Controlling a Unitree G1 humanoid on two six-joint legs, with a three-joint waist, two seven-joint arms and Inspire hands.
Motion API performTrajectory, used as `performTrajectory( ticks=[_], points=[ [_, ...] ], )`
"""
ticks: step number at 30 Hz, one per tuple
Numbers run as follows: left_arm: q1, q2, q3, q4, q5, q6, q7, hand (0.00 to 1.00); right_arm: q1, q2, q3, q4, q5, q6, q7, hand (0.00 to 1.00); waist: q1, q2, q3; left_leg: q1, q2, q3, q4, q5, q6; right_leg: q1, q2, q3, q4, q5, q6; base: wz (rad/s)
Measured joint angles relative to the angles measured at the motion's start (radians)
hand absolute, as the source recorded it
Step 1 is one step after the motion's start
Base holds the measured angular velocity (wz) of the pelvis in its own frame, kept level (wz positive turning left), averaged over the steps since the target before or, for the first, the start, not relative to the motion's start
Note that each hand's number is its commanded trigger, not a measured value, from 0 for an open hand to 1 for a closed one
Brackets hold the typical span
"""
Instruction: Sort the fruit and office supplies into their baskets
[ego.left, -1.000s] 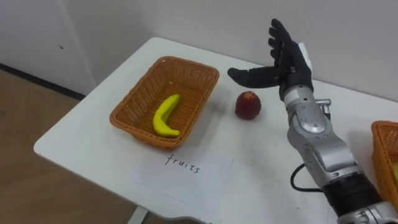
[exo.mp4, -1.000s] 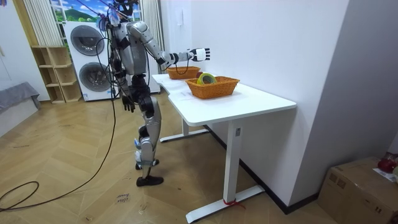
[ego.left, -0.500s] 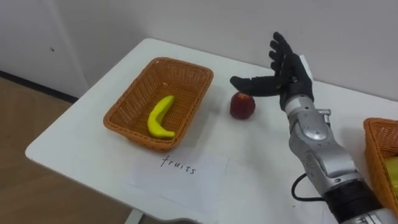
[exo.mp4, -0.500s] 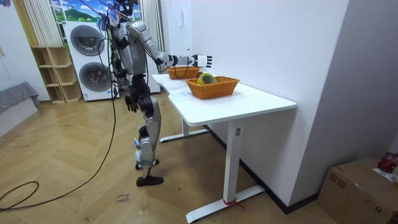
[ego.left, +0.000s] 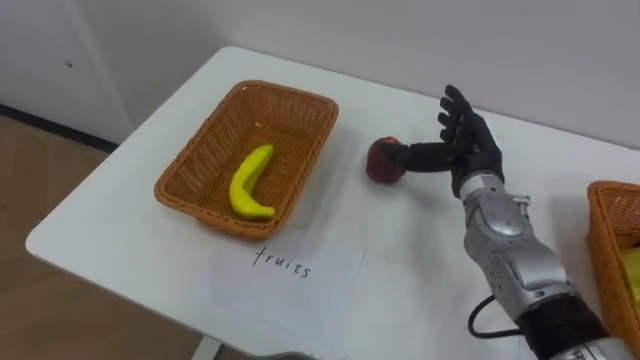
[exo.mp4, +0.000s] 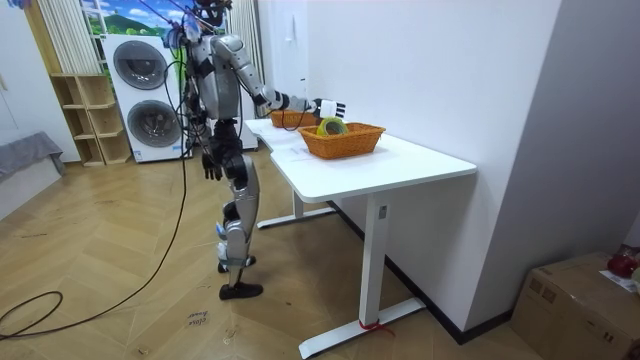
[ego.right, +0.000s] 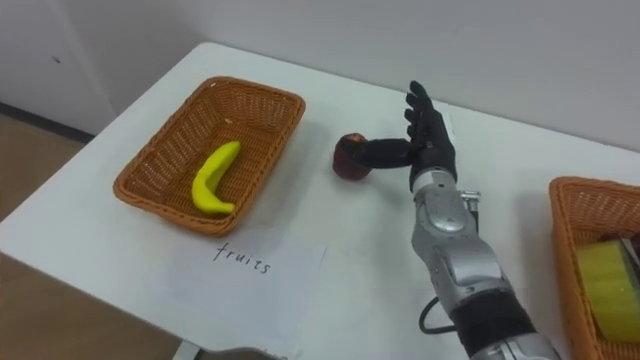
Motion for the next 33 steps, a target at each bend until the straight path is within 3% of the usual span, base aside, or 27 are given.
performTrajectory(
  ticks=[7, 12, 18, 24, 33],
  points=[
    [-0.03, 0.026, -0.031, 0.0, -0.019, -0.001, 0.033, 0.0, -0.001, 0.013, 0.012, 0.032, -0.001, -0.001, -0.009, 0.0, -0.001, -0.001, 0.0063, -0.055, -0.002, 0.003, 0.0, 0.011, 0.003, -0.054, -0.006, -0.012, 0.003, 0.005, -0.001, 0.0],
    [-0.048, 0.036, -0.049, 0.008, -0.02, -0.002, 0.038, 0.0, -0.014, 0.012, 0.012, 0.057, -0.014, -0.034, -0.008, 0.0, -0.004, 0.001, 0.0154, -0.074, 0.0, 0.01, 0.0, 0.011, 0.003, -0.076, -0.007, -0.012, 0.016, 0.006, -0.001, -0.03],
    [-0.054, 0.029, -0.062, 0.004, -0.019, -0.006, 0.038, 0.0, -0.015, 0.018, 0.012, 0.085, -0.058, -0.068, -0.008, 0.0, -0.002, -0.005, 0.0143, -0.085, 0.001, 0.017, 0.0, 0.011, 0.004, -0.093, -0.009, -0.017, 0.017, 0.007, -0.001, -0.02],
    [-0.064, 0.029, -0.062, 0.006, -0.019, -0.007, 0.038, 0.0, -0.014, 0.031, 0.012, 0.085, -0.071, -0.071, -0.011, 0.0, -0.002, -0.017, 0.0084, -0.092, 0.002, 0.02, 0.0, 0.012, 0.003, -0.102, -0.009, -0.021, 0.018, 0.007, -0.002, -0.01],
    [-0.062, 0.029, -0.058, 0.01, -0.015, -0.007, 0.037, 0.0, -0.014, 0.041, 0.017, 0.086, -0.132, -0.068, -0.025, 0.0, 0.003, -0.027, 0.0134, -0.089, 0.002, 0.02, 0.0, 0.012, 0.004, -0.098, -0.01, -0.024, 0.018, 0.007, -0.002, 0.0]
  ],
)
